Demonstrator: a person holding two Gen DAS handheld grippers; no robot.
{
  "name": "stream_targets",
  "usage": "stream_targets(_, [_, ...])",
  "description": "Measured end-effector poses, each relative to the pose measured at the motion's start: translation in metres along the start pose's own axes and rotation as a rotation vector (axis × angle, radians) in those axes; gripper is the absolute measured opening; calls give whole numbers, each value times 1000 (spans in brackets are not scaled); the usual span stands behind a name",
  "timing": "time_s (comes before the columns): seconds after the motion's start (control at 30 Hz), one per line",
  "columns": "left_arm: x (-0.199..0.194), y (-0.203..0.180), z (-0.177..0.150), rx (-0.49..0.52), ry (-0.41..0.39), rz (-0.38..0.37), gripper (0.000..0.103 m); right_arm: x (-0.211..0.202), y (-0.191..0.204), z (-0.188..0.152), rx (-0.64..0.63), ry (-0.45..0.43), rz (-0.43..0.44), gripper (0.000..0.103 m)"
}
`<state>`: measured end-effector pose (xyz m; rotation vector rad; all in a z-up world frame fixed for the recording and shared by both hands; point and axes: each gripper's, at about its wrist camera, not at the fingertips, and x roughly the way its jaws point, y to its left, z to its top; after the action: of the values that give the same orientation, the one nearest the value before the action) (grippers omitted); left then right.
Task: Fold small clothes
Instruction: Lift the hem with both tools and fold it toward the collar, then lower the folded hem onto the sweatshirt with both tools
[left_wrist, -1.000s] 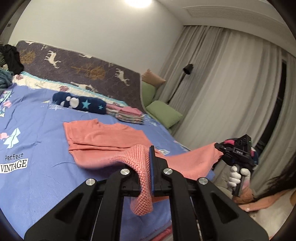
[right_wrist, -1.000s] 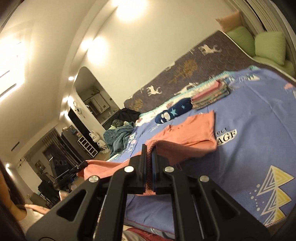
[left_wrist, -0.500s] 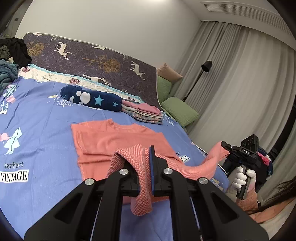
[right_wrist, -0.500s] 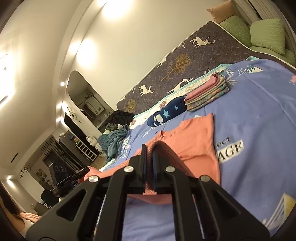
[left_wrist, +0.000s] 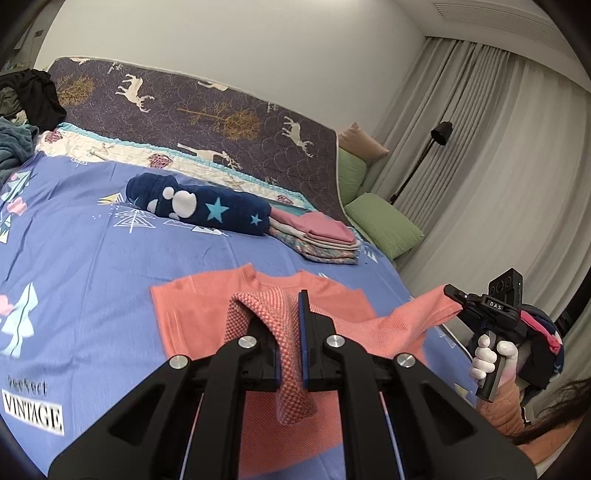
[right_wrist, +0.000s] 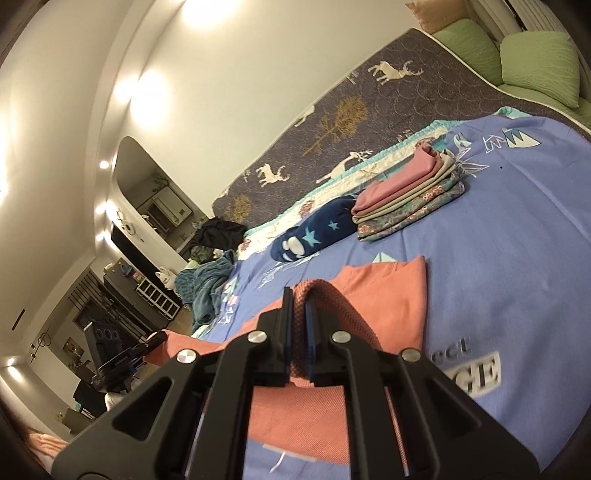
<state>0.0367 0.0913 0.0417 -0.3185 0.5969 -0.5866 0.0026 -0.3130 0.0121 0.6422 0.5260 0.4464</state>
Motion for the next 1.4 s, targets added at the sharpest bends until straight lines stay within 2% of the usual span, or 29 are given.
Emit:
stream_targets(0.17, [50,36,14,-89,53,73,8,51,-32,14,40,37,-119,8])
stream_targets(0.33, [106,81,-3,-190,187,149,8,103,-70,7,97,143,-196,9])
stream_targets(0.47, [110,90,-13,-205,206,153,10,113,-81,-1,102,185,-216,12])
stream_targets(0.53, [106,91,-13,-212,200,157,21,110,-83,-2,108,189,-214,15])
stream_targets(0.6, [100,90,-13,-206,189,161,27,107,-83,-5,111,195,-211,22])
stream_targets(0.7, [92,86,-16,-202,183,155,32,102,-80,-11,104,218,-215,24])
stream_targets(0.83, [88,83,-22,-200,196,151,32,98,-76,-17,75,241,-229,22])
stream_targets(0.87, [88,82,-23,-192,199,149,28,97,-75,-17,66,241,-234,13])
stream_targets(0.9, [87,81,-23,-182,198,150,12,95,-72,-16,53,234,-241,10])
stream_targets(0.93, [87,81,-22,-180,196,147,5,93,-70,-15,48,225,-240,9])
stream_targets(1.07, [84,77,-3,-187,156,88,5,94,-60,-1,54,208,-171,7])
stream_targets(1.2, [104,83,25,-195,131,86,5,112,-64,31,95,182,-117,8])
stream_targets(1.27, [127,102,35,-242,140,119,7,126,-79,45,134,151,-146,14])
stream_targets(1.3, [134,110,35,-271,150,138,7,133,-88,48,156,152,-187,15])
stream_targets(1.37, [144,121,30,-314,172,164,10,142,-96,47,179,177,-214,16])
stream_targets(1.4, [143,121,29,-301,167,173,17,144,-95,43,164,186,-216,21])
